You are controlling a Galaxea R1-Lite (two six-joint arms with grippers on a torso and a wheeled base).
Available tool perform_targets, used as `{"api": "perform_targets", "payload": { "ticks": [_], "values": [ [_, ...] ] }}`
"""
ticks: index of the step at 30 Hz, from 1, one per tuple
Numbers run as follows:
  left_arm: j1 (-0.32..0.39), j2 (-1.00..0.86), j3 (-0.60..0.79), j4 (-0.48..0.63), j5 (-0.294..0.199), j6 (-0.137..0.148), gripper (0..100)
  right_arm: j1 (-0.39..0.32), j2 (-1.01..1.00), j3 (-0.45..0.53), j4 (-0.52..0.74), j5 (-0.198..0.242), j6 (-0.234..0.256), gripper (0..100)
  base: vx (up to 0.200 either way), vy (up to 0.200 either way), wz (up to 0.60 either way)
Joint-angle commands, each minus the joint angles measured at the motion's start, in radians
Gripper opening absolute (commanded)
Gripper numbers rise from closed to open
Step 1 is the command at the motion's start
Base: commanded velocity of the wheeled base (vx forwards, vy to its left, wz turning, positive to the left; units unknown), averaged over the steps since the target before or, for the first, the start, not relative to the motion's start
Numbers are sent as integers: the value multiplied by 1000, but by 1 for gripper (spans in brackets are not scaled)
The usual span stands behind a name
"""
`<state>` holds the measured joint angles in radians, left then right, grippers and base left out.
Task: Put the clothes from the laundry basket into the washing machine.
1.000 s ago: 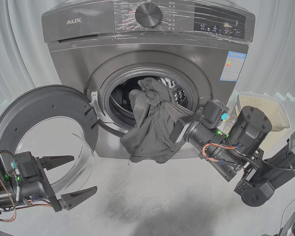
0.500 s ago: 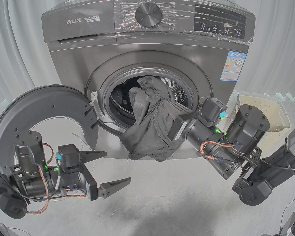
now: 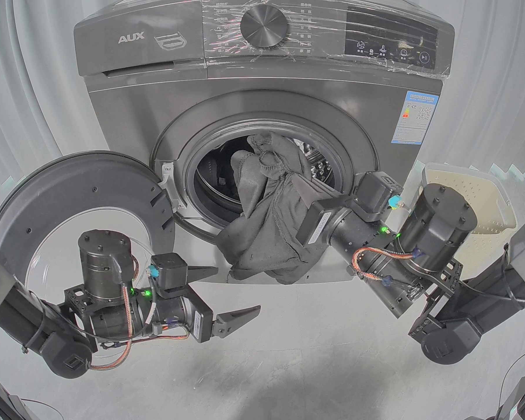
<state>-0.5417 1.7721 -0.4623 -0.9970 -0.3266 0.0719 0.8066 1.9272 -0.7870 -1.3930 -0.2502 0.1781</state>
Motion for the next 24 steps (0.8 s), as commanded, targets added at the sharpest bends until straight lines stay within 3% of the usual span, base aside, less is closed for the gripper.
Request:
{"api": "perform_targets", "payload": {
  "ticks": [1, 6, 9, 13, 24],
  "values": [
    [-9, 99, -29, -38, 6, 3, 100, 2, 9, -6, 0, -1, 0, 0, 0, 0, 0],
    [-6, 181, -62, -106, 29, -1, 100, 2, 7, -8, -1, -1, 0, 0, 0, 0, 0],
    [-6, 250, -98, -204, 80, 0, 100, 8, 9, -6, -1, -1, 0, 0, 0, 0, 0],
    [-6, 294, -124, -249, 120, 0, 100, 13, 9, -8, -1, -1, 1, 0, 0, 0, 0],
    [3, 356, -173, -292, 130, 5, 100, 13, 9, -9, -3, -3, 1, 0, 0, 0, 0]
  ]
}}
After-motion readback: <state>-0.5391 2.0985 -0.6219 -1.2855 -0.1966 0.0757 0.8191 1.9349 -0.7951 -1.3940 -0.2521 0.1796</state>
